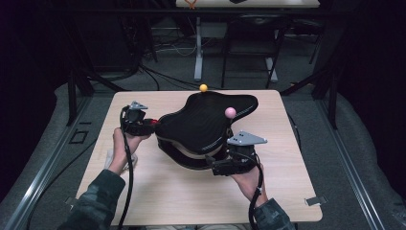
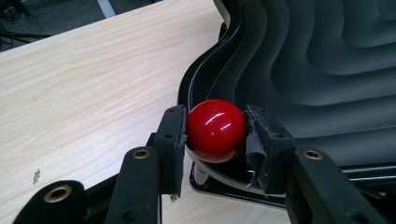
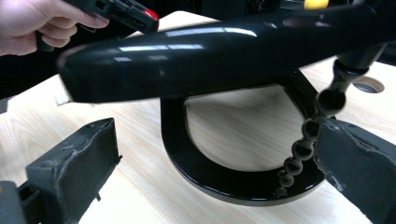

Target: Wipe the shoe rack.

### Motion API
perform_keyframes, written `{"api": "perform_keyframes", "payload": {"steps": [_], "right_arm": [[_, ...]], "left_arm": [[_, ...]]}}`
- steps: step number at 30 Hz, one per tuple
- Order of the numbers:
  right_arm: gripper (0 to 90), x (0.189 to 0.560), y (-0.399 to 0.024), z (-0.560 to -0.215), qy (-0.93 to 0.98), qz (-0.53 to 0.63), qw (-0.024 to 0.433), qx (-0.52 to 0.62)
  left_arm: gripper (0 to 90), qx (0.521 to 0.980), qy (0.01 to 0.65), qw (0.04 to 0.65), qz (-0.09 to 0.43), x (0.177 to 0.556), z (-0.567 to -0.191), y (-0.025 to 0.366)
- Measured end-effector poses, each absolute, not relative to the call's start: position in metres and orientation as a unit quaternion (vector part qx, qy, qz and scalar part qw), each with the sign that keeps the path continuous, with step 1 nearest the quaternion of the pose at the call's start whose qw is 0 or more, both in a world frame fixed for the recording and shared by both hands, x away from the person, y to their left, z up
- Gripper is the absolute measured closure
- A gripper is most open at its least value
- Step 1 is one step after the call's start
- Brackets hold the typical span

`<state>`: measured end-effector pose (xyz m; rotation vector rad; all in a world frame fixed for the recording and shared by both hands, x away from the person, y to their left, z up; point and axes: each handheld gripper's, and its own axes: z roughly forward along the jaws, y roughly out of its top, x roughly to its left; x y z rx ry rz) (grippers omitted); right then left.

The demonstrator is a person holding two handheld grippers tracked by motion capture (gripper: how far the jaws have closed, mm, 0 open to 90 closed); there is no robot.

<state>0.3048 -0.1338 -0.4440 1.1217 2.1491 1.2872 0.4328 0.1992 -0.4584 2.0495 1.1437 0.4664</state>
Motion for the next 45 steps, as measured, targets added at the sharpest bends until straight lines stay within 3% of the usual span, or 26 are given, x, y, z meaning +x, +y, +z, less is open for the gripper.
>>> {"api": "perform_keyframes", "payload": {"steps": [1,14,45], "right_arm": [[0.0,0.305,-0.134,-0.444,0.77,0.474,0.182,0.387],[0.0,0.299,-0.125,-0.437,0.771,0.478,0.186,0.378],[0.0,0.308,-0.131,-0.44,0.76,0.463,0.22,0.399]], "left_arm": [[60.0,0.797,0.445,0.366,0.181,0.433,-0.458,0.199],[60.0,0.797,0.444,0.367,0.184,0.427,-0.459,0.199],[60.0,0.802,0.431,0.381,0.16,0.41,-0.46,0.199]]}}
